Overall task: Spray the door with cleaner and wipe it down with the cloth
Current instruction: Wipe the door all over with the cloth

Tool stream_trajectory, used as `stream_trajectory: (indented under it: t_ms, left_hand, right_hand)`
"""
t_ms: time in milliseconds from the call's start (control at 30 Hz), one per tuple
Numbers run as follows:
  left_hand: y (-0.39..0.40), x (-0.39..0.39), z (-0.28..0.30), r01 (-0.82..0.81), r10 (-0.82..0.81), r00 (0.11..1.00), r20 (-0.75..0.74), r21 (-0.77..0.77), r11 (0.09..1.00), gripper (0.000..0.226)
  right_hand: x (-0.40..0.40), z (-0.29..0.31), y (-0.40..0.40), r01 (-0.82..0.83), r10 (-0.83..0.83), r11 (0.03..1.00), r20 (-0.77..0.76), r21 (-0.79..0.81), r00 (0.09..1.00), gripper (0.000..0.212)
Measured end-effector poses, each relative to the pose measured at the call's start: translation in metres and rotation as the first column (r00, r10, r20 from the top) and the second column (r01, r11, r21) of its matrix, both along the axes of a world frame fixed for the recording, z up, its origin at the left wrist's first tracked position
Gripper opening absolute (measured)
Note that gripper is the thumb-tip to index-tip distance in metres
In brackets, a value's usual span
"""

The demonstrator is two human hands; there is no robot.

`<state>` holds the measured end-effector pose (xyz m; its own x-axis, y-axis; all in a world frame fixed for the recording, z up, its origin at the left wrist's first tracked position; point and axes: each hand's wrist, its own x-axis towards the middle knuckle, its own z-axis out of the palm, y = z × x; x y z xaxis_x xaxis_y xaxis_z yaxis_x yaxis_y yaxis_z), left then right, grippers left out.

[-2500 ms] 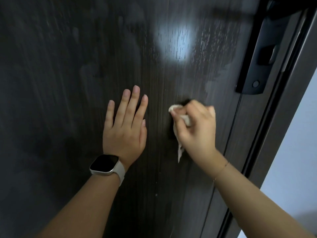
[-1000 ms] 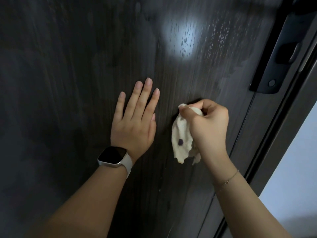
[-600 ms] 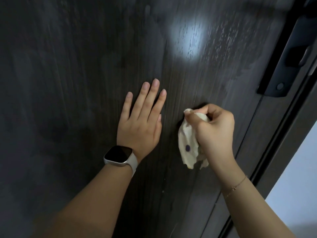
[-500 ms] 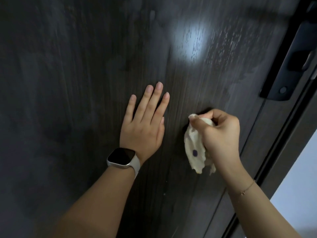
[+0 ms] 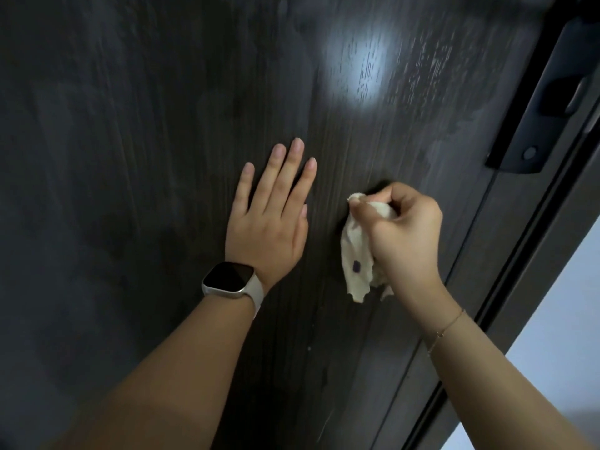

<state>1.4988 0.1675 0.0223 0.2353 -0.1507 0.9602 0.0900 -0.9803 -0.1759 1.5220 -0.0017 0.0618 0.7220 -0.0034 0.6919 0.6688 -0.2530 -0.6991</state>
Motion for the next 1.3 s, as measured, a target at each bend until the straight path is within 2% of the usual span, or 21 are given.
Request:
stream_trajectory:
  t_ms: [433, 567, 667, 800, 967, 1133, 1300]
  left_hand:
    - [-0.002, 0.000, 0.001, 0.009, -0.009, 1.000, -0.012, -0.009, 1.000, 0.053]
    - [-0.001, 0.001, -0.001, -0.003, 0.003, 1.000, -0.012, -0.002, 1.000, 0.053]
    - [0.000, 0.000, 0.000, 0.002, -0.002, 1.000, -0.009, -0.004, 1.000, 0.054]
    - [-0.001, 0.001, -0.001, 0.007, -0.007, 1.000, -0.021, -0.005, 1.000, 0.053]
    - [0.000, 0.001, 0.000, 0.011, -0.011, 1.000, -0.015, -0.007, 1.000, 0.053]
    - [0.000, 0.002, -0.002, 0.020, -0.021, 1.000, -0.014, -0.006, 1.000, 0.052]
    - [0.001, 0.001, -0.001, 0.025, -0.025, 1.000, -0.016, -0.004, 1.000, 0.052]
  right_hand:
    - [0.001, -0.001, -0.012, 0.039, -0.039, 0.999, 0.015, -0.036, 0.999, 0.021]
    - [0.005, 0.021, -0.011, 0.085, -0.089, 0.995, 0.082, 0.045, 0.993, 0.024]
    - [0.009, 0.030, -0.008, 0.062, -0.068, 0.994, 0.071, 0.091, 0.995, 0.026]
    - [0.005, 0.011, -0.014, 0.017, -0.016, 0.999, -0.004, 0.028, 1.000, 0.024]
    - [0.010, 0.034, -0.008, 0.067, -0.072, 0.994, 0.057, 0.089, 0.996, 0.027]
    - [0.004, 0.015, -0.013, 0.020, -0.020, 0.999, -0.012, 0.024, 1.000, 0.026]
    - [0.009, 0.032, -0.009, 0.018, -0.022, 0.994, 0.042, 0.104, 0.999, 0.026]
